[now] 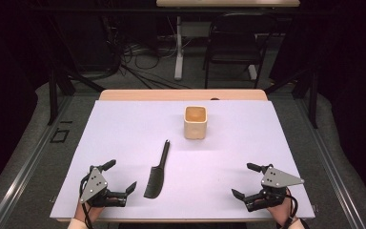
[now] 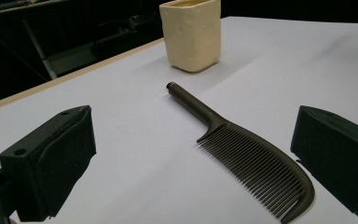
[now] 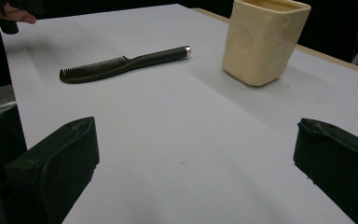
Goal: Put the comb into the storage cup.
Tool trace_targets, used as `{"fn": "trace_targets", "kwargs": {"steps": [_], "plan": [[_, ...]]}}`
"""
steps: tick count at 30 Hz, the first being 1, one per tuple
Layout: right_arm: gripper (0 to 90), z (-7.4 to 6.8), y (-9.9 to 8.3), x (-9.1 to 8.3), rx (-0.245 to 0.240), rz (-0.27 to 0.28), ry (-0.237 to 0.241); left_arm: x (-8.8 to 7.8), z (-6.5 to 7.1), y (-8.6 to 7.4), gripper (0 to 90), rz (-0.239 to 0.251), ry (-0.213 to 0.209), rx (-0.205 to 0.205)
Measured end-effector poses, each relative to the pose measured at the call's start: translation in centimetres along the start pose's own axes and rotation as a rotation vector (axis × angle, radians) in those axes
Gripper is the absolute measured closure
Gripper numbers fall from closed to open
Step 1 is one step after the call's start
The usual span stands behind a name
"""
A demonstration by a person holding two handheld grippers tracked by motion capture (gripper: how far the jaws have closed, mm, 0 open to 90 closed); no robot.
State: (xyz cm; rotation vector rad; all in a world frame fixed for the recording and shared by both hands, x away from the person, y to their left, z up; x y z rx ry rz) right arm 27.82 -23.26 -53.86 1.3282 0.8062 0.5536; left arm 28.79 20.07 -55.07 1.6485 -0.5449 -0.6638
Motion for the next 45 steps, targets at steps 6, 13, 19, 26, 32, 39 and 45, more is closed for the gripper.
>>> {"fn": "trace_targets", "kwargs": {"steps": [6,13,19,26,32,39,45], "plan": [[0.0,0.1,0.0,0.1,-0.004,0.002,-0.003,0.2,0.0,0.0,0.0,-0.005,0.005,-0.012],[0.0,0.1,0.0,0.0,-0.004,0.003,-0.004,0.6,0.4,0.1,0.1,-0.029,-0.018,-0.022],[0.0,0.1,0.0,0.0,-0.001,0.002,-0.004,1.2,0.7,0.3,1.4,-0.035,-0.019,-0.027],[0.0,0.2,0.0,0.1,-0.006,0.001,-0.005,2.1,0.8,0.3,1.0,-0.059,-0.025,-0.025],[0.0,0.2,0.0,0.1,-0.008,-0.003,-0.007,3.1,1.1,0.2,0.0,-0.1,-0.034,-0.032],[0.0,0.2,-0.1,0.2,-0.008,-0.01,-0.006,4.2,0.8,0.4,0.0,-0.118,-0.018,-0.018],[0.0,0.1,-0.1,0.2,-0.01,-0.012,-0.002,5.6,0.7,0.4,0.0,-0.133,-0.031,-0.005]]}}
Point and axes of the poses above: each handheld gripper's, and its own axes: x roughly forward along the jaws, y roughly out of its top, z roughly to its right, the point moved 5 cm from there along x, roughly forward along the jaws, and after that the axes turned 10 degrees about z, right-handed, at the moved point
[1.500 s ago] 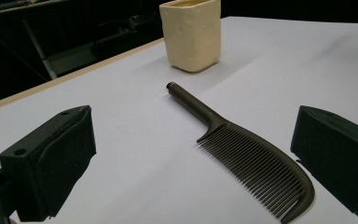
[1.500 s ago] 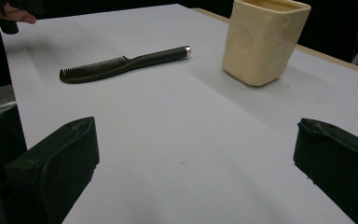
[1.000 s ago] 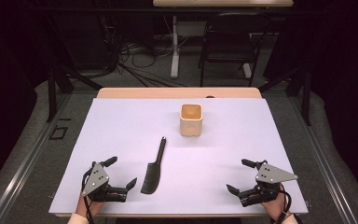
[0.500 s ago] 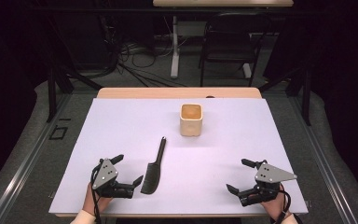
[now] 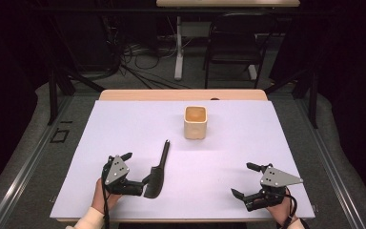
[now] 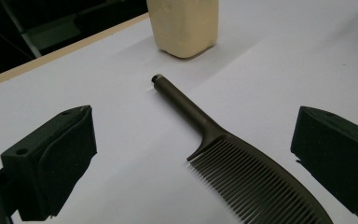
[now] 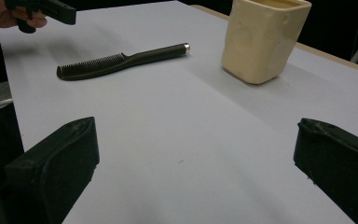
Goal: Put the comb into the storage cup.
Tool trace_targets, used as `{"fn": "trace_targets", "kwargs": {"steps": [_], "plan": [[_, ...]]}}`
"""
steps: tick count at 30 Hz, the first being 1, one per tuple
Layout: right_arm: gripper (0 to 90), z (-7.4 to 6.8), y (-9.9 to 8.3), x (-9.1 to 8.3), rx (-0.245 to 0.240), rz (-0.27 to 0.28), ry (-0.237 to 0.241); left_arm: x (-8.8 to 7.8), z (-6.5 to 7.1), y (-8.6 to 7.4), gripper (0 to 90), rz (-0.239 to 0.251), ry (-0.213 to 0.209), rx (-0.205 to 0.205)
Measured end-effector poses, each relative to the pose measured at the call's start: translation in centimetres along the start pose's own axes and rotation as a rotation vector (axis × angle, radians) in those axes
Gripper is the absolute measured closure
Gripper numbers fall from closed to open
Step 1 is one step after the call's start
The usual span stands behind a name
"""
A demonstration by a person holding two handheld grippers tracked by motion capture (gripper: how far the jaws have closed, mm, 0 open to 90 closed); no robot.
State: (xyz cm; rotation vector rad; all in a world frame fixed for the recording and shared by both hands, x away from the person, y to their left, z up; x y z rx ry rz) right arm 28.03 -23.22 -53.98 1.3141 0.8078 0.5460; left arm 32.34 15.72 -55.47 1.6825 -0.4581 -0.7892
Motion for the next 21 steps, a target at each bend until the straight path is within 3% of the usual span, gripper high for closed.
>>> {"fn": "trace_targets", "kwargs": {"steps": [16,21], "plan": [[0.0,0.0,0.0,0.0,0.008,0.002,0.001,3.3,-0.5,0.6,0.0,-0.039,-0.031,0.024],[0.0,0.0,0.1,-0.1,0.006,0.009,-0.005,4.2,-0.9,0.6,0.0,-0.061,-0.013,0.025]]}}
Point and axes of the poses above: each handheld gripper's, and its own axes: x roughly forward along the jaws, y roughly out of its top, z roughly to its right, the point moved 5 cm from there along x, roughly forward along the jaws, and after that the axes turned 10 degrees about z, right-handed, at the moved point
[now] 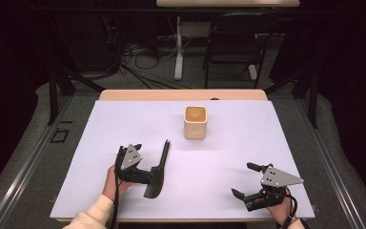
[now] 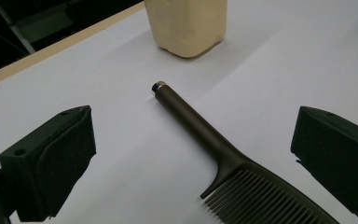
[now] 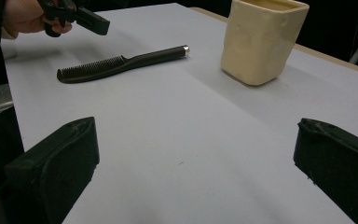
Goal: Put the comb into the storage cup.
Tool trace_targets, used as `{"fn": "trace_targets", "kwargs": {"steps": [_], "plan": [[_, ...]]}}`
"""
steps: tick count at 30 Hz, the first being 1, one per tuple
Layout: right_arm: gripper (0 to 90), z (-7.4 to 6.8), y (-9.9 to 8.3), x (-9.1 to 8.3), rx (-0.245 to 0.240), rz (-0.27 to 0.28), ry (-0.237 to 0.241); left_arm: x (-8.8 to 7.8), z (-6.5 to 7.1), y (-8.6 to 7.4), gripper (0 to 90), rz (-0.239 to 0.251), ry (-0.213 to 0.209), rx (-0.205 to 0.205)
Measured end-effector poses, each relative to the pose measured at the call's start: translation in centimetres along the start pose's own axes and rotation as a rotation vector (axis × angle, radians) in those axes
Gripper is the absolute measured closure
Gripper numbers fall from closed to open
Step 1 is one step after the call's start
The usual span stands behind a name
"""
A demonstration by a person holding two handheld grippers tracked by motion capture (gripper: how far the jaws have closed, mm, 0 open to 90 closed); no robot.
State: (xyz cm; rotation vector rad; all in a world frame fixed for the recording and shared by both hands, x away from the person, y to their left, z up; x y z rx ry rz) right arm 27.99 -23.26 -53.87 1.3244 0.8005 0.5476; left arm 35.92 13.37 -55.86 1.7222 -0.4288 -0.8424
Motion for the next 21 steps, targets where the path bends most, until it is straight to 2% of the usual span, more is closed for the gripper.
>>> {"fn": "trace_targets", "kwargs": {"steps": [7,14,21], "plan": [[0.0,0.0,0.0,0.0,0.001,-0.004,0.001,1.0,-0.1,0.5,0.3,0.001,-0.026,0.009],[0.0,0.0,-0.1,0.0,0.001,-0.005,0.004,2.0,-0.4,0.7,0.3,-0.006,-0.031,0.005],[0.0,-0.1,0.0,0.0,0.003,0.001,0.008,2.7,-0.5,1.2,6.6,0.006,-0.025,0.005]]}}
Point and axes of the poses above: each handheld gripper's, and its own axes: x roughly forward along the jaws, y roughly out of its top, z roughly to its right, the point moved 5 cm from there along x, roughly forward along the jaws, and after that the axes turned 10 degrees about z, right-handed, at the moved point
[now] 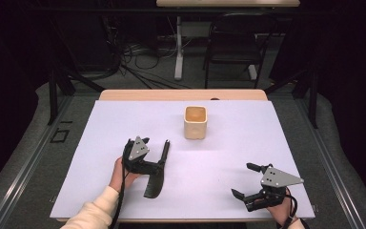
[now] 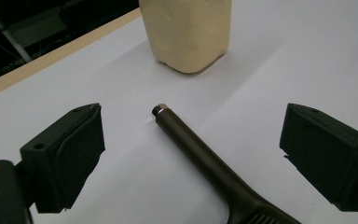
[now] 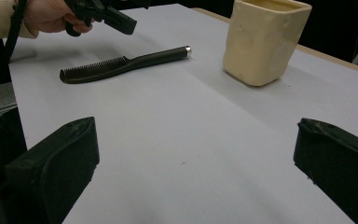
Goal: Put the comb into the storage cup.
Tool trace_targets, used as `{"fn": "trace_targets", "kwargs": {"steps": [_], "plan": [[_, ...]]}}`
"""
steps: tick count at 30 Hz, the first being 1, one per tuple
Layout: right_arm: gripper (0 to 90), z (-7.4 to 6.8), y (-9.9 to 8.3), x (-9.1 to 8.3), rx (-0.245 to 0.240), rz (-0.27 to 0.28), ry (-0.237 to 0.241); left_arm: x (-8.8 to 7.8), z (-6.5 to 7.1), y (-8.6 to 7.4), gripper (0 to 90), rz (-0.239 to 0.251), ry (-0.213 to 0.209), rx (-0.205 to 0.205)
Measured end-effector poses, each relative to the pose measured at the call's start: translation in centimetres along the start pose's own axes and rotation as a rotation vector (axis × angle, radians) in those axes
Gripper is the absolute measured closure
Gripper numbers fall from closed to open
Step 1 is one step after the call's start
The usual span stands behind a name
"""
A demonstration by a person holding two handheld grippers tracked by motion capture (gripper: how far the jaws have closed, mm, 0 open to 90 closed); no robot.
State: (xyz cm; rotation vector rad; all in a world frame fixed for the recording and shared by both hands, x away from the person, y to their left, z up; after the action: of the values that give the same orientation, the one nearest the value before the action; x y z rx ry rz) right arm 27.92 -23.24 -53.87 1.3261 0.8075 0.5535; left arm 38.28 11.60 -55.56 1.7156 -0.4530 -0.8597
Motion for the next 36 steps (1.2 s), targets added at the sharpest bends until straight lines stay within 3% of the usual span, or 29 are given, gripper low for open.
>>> {"fn": "trace_targets", "kwargs": {"steps": [7,14,21,26,36], "plan": [[0.0,0.0,0.0,0.1,-0.001,-0.004,0.001,1.1,0.0,0.1,11.6,-0.018,-0.028,0.01],[0.0,0.0,0.0,0.0,0.004,0.0,0.003,2.3,-0.3,0.3,25.0,-0.039,-0.044,0.026],[0.0,0.0,-0.1,0.0,0.003,-0.013,0.003,3.6,-0.4,0.3,41.4,-0.063,-0.076,0.024],[0.0,-0.1,-0.1,0.0,0.002,-0.013,0.006,4.6,-0.6,0.3,55.5,-0.089,-0.065,0.039],[0.0,-0.1,-0.1,0.0,0.004,-0.015,0.007,5.9,-1.2,0.2,85.4,-0.114,-0.069,0.016]]}}
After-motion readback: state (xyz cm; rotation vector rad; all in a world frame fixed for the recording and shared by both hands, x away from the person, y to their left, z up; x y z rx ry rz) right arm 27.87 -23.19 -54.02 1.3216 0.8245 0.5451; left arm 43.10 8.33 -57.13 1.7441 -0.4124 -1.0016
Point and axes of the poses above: each handheld gripper's, and its own axes: x roughly forward along the jaws, y roughly out of its top, z roughly to its right, the point moved 5 cm from there along x, roughly forward along the jaws, and after that the axes turned 10 degrees about z, right-handed, at the moved point
